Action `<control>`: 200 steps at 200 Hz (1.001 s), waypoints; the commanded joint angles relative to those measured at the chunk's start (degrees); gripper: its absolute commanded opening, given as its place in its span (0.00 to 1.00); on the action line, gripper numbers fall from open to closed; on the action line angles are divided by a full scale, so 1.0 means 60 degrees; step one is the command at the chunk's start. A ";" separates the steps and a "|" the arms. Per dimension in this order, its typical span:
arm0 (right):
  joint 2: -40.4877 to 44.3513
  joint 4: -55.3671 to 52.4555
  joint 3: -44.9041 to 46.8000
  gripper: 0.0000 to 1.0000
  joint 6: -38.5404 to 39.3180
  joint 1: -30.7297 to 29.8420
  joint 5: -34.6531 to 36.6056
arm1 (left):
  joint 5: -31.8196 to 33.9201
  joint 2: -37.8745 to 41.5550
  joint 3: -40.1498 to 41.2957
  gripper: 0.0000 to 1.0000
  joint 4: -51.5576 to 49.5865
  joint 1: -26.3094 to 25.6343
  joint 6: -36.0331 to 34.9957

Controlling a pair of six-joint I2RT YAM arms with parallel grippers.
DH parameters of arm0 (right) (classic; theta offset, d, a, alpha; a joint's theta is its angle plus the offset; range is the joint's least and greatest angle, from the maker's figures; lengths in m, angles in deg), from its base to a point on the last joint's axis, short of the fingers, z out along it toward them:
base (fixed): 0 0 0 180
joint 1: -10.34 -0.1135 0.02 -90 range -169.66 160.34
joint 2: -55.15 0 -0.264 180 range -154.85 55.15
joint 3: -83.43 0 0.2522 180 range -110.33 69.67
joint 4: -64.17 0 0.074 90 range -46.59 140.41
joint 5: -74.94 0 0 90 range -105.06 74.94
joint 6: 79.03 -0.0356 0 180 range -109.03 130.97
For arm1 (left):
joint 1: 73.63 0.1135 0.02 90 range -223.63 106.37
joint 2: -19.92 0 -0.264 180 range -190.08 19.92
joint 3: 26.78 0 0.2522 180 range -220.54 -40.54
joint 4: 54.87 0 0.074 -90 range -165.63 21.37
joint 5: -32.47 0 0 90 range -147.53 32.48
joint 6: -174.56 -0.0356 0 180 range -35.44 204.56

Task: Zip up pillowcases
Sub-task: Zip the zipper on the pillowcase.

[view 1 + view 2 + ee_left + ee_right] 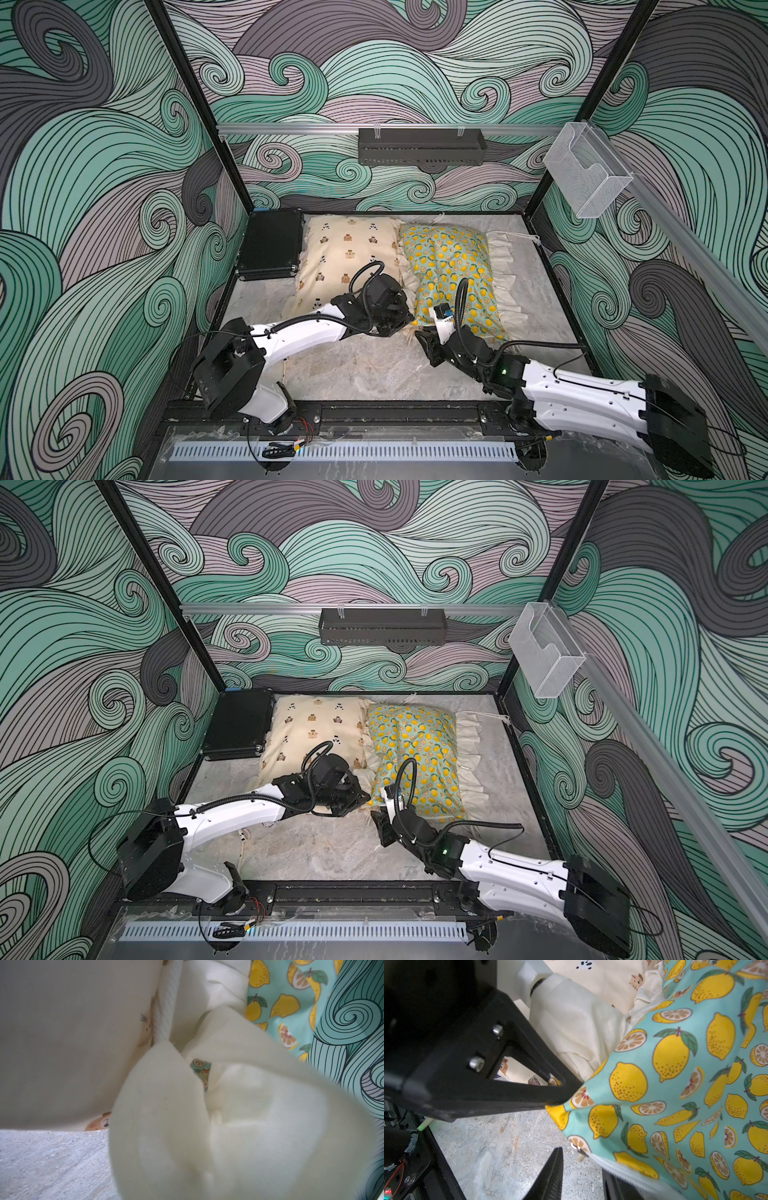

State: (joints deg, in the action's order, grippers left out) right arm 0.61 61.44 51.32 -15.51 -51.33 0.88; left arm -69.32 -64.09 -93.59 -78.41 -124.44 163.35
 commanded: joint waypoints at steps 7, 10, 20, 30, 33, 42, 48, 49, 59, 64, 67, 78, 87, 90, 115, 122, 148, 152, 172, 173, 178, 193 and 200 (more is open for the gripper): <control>0.0170 0.0475 0.0099 0.34 0.0214 0.0089 -0.0477 | -0.0099 0.0189 -0.0083 0.00 0.0063 -0.0083 -0.0137; 0.0168 0.0476 0.0099 0.34 0.0223 0.0086 -0.0499 | -0.0100 0.0188 -0.0079 0.00 0.0074 -0.0083 -0.0137; 0.0142 0.0477 0.0078 0.33 0.0225 0.0097 -0.0504 | -0.0124 0.0162 -0.0105 0.00 0.0092 -0.0085 -0.0148; 0.0106 0.0511 0.0083 0.32 0.0225 0.0106 -0.0518 | -0.0129 0.0164 -0.0122 0.00 0.0092 -0.0076 -0.0158; 0.0094 0.0538 0.0092 0.32 0.0233 0.0113 -0.0537 | -0.0129 0.0159 -0.0133 0.00 0.0083 -0.0086 -0.0155; 0.0045 0.0600 0.0101 0.31 0.0227 0.0124 -0.0576 | -0.0133 0.0162 -0.0137 0.00 0.0074 -0.0086 -0.0179; 0.0013 0.0621 0.0085 0.31 0.0225 0.0130 -0.0606 | -0.0133 0.0162 -0.0137 0.00 0.0077 -0.0076 -0.0179; 0.0011 0.0622 0.0085 0.31 0.0224 0.0136 -0.0614 | -0.0131 0.0160 -0.0137 0.00 0.0077 -0.0074 -0.0173; -0.0050 0.0652 0.0063 0.30 0.0232 0.0140 -0.0649 | -0.0129 0.0166 -0.0137 0.00 0.0073 -0.0085 -0.0181; -0.0088 0.0641 0.0044 0.30 0.0230 0.0144 -0.0651 | -0.0129 0.0146 -0.0137 0.00 0.0068 -0.0083 -0.0180; -0.0100 0.0638 0.0045 0.30 0.0226 0.0142 -0.0638 | -0.0129 0.0144 -0.0137 0.00 0.0065 -0.0086 -0.0181; -0.0159 0.0659 0.0034 0.28 0.0219 0.0174 -0.0616 | -0.0129 0.0145 -0.0137 0.00 0.0082 -0.0080 -0.0175; -0.0194 0.0706 0.0052 0.27 0.0197 0.0185 -0.0614 | -0.0144 0.0146 -0.0152 0.00 0.0077 -0.0086 -0.0192; -0.0207 0.0721 0.0055 0.26 0.0195 0.0185 -0.0611 | -0.0151 0.0149 -0.0151 0.00 0.0077 -0.0087 -0.0190; -0.0355 0.0737 0.0042 0.25 0.0152 0.0258 -0.0526 | -0.0129 0.0159 -0.0166 0.00 0.0062 -0.0084 -0.0205; -0.0374 0.0751 0.0035 0.24 0.0152 0.0273 -0.0519 | -0.0137 0.0159 -0.0166 0.00 0.0054 -0.0086 -0.0210; -0.0416 0.0828 0.0012 0.22 0.0208 0.0312 -0.0555 | -0.0130 0.0144 -0.0187 0.00 0.0062 -0.0087 -0.0203; -0.0416 0.0816 0.0019 0.22 0.0209 0.0327 -0.0549 | -0.0129 0.0140 -0.0181 0.00 0.0070 -0.0077 -0.0215; -0.0365 0.0877 0.0031 0.20 0.0215 0.0365 -0.0541 | -0.0129 0.0137 -0.0188 0.00 0.0063 -0.0085 -0.0234; -0.0361 0.0882 0.0029 0.20 0.0219 0.0370 -0.0545 | -0.0129 0.0148 -0.0184 0.00 0.0063 -0.0086 -0.0237; -0.0345 0.0908 0.0033 0.20 0.0221 0.0389 -0.0568 | -0.0129 0.0144 -0.0181 0.00 0.0052 -0.0076 -0.0231; -0.0292 0.0937 0.0011 0.19 0.0238 0.0405 -0.0634 | -0.0119 0.0144 -0.0180 0.00 0.0051 -0.0087 -0.0231; -0.0284 0.0931 -0.0014 0.19 0.0260 0.0411 -0.0648 | -0.0115 0.0138 -0.0182 0.00 0.0063 -0.0087 -0.0253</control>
State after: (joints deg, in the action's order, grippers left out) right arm -1.75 65.17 51.49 -14.50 -49.23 -2.55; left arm -69.62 -64.09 -93.59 -78.02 -124.44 162.97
